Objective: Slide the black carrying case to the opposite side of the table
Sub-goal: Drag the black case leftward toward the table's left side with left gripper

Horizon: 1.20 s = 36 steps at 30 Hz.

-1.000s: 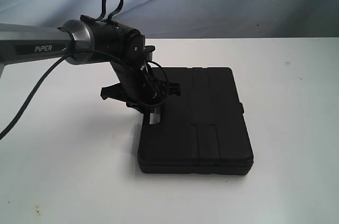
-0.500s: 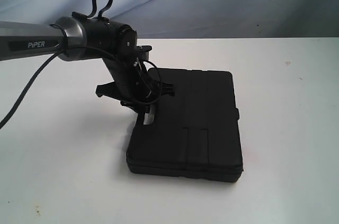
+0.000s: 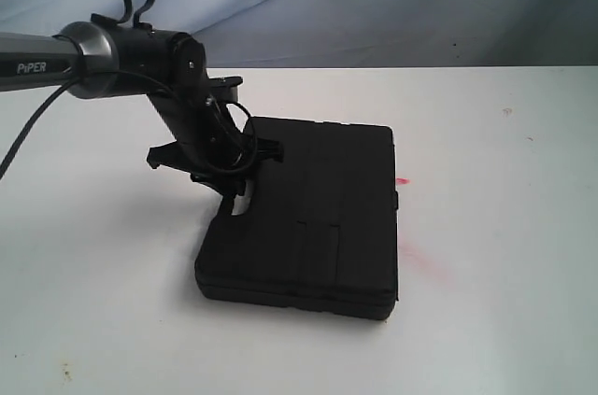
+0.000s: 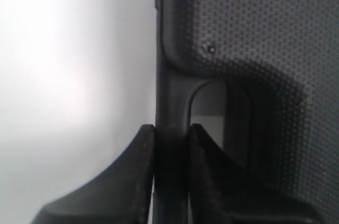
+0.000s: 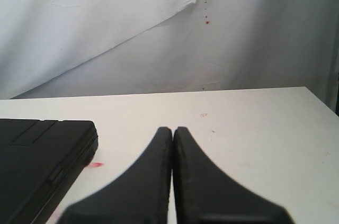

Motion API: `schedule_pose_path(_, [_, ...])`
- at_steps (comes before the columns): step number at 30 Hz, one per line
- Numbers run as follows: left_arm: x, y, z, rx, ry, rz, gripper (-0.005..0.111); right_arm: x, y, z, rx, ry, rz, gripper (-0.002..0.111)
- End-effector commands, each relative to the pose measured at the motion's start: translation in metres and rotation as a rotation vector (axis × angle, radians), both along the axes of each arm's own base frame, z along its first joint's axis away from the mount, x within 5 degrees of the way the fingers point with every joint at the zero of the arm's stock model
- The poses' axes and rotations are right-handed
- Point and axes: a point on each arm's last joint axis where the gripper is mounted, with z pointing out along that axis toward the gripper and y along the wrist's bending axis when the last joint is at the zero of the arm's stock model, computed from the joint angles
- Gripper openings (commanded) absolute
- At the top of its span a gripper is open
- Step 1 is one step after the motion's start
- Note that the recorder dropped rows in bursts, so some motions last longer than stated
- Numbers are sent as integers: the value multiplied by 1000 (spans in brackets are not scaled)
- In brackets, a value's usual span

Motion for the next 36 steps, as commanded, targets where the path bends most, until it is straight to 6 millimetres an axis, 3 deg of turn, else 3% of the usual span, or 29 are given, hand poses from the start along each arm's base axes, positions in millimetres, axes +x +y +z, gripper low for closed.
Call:
schedule_pose_path(1, [-4, 28, -20, 56, 54, 4, 0, 0, 0, 0, -4, -11, -6, 0])
schedule_pose_path(7, [-6, 53, -31, 74, 76, 25, 0, 0, 0, 0, -4, -11, -6, 0])
schedule_pose_path(15, [-1, 60, -23, 80, 39, 6, 0, 0, 0, 0, -4, -11, -6, 0])
schedule_pose_path(24, [-2, 103, -25, 88, 39, 64, 0, 0, 0, 0, -4, -11, -6, 0])
schedule_pose_path(29, [-4, 139, -18, 95, 35, 102, 0, 0, 0, 0, -4, -11, -6, 0])
schedule_pose_path(36, [-4, 167, -15, 103, 37, 104, 0, 0, 0, 0, -4, -11, -6, 0])
